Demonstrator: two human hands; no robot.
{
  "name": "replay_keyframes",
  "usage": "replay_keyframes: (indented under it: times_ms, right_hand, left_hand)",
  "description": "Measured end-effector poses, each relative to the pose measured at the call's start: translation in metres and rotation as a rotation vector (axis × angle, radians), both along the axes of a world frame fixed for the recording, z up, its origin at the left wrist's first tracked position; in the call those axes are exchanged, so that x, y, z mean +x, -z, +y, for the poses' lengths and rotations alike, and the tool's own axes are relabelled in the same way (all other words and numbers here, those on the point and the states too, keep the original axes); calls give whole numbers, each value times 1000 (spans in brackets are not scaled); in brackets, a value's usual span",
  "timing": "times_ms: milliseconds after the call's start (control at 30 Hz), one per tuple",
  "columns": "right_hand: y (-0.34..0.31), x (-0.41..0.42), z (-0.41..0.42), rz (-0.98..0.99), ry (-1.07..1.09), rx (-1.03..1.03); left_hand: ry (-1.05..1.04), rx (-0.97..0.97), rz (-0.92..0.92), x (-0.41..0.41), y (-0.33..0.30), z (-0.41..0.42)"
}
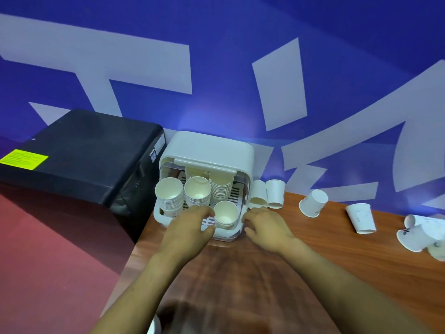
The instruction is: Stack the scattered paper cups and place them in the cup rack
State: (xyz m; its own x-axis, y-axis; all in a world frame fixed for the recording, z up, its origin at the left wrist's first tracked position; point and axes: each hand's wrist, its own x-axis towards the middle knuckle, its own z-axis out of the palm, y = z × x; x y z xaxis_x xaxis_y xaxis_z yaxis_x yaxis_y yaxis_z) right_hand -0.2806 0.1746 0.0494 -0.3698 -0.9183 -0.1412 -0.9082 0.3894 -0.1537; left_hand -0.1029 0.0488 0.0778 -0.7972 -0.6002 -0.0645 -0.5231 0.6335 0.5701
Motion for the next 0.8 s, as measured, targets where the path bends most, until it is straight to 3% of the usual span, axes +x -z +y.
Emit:
replay_keyframes:
  times_ms: [300, 600, 800]
  right_hand:
    - [-7, -52, 63, -41, 175, 40]
    - [3, -106, 70, -362, 475, -113]
    - [24, -145, 46, -480, 530, -74]
  left_hand:
    - [186, -45, -80, -65, 15, 70]
    - [182, -77, -164, -159, 42, 89]
    - [65, -77, -295, -203, 77, 77]
